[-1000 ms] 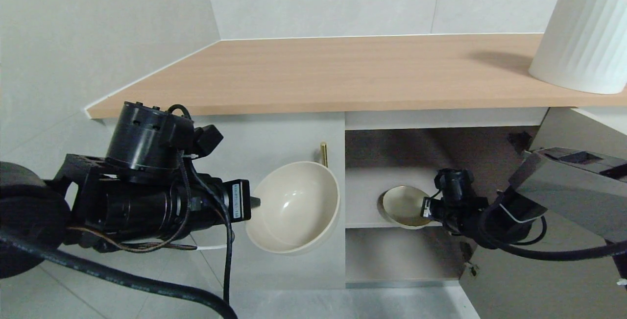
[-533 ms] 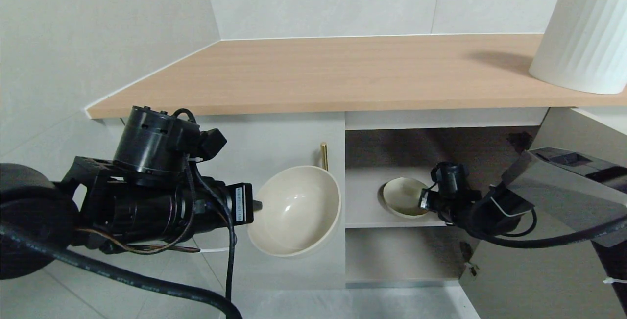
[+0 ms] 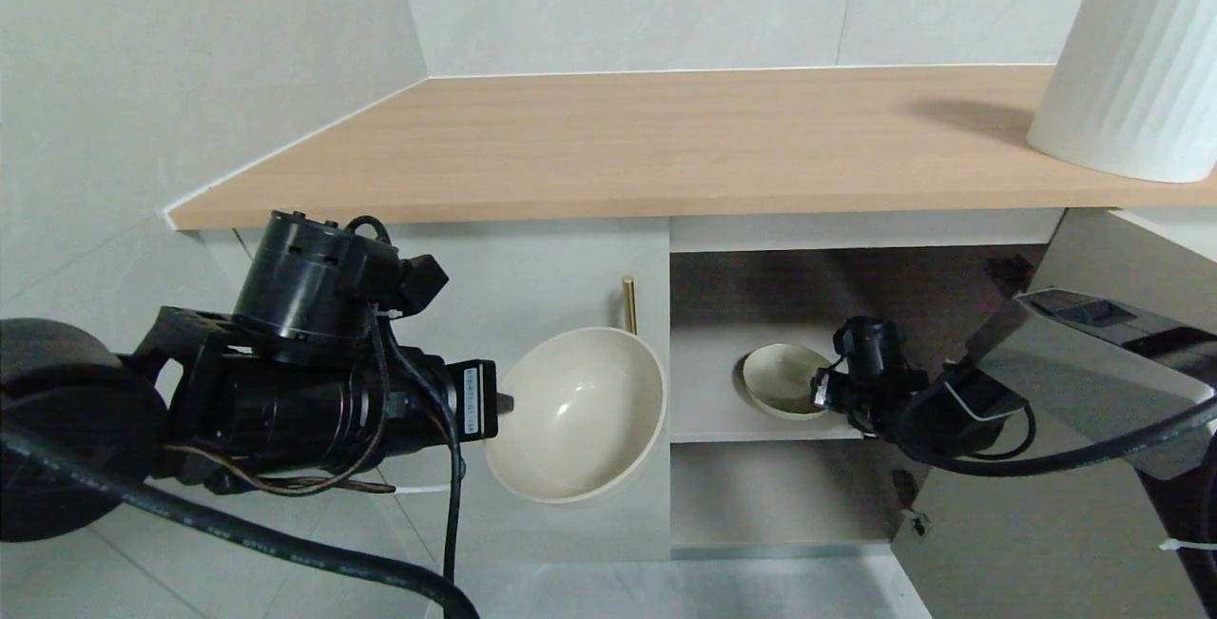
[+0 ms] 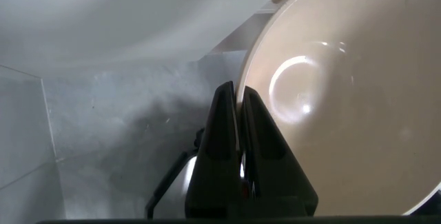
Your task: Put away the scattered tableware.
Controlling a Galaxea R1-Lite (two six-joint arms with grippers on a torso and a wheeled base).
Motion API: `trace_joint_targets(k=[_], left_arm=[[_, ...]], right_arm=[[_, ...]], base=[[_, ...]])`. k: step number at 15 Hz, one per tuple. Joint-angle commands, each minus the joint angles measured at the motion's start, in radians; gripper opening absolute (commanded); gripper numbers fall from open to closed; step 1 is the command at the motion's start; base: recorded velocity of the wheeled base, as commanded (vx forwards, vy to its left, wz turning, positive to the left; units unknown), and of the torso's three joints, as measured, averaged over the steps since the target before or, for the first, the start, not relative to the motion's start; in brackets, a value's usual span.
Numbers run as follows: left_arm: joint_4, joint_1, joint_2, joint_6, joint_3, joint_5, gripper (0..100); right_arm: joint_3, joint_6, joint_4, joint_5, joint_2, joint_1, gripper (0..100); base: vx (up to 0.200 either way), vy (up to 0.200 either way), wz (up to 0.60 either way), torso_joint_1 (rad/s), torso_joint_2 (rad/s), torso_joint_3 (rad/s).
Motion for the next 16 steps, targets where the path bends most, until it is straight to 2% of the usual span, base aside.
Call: trace_joint_targets(k=[1, 4, 7, 8, 12, 14, 16], left_arm=[[0.000, -0.015, 0.002, -0.001, 0.000, 0.000, 0], [-0.002, -0.047, 0.009, -0.001, 0.000, 0.003, 0], [-0.006, -0.081, 0.026, -0.002, 0.017, 0.005, 0], [-0.005, -0.096, 0.048, -0.001, 0.023, 0.017, 0], [-0.005, -0.172, 0.150, 0.002, 0.044, 0.112, 0], [-0.017, -0.196, 0.256, 0.002, 0.043, 0.211, 0], [-0.066, -0.216, 0.295, -0.001, 0.044, 0.260, 0]], right_arm=[[0.002, 0.001, 0.001, 0.000, -0.007, 0.000, 100], [0.077, -0.001, 0.018, 0.004, -0.107, 0.015, 100], [0.191, -0.004, 0.081, 0.029, -0.249, 0.071, 100], [0.238, -0.004, 0.107, 0.066, -0.323, 0.106, 100], [0.372, -0.055, 0.162, 0.184, -0.524, 0.187, 100], [0.375, -0.070, 0.309, 0.258, -0.640, 0.239, 100], [0.376, -0.073, 0.437, 0.333, -0.717, 0.293, 100]], base=[[0.000, 0.000, 0.00, 0.000, 0.00, 0.000], [0.000, 0.000, 0.00, 0.000, 0.00, 0.000], [0.000, 0.000, 0.00, 0.000, 0.00, 0.000], [0.000, 0.000, 0.00, 0.000, 0.00, 0.000], [0.000, 0.000, 0.00, 0.000, 0.00, 0.000], [0.000, 0.000, 0.00, 0.000, 0.00, 0.000], [0.000, 0.000, 0.00, 0.000, 0.00, 0.000]])
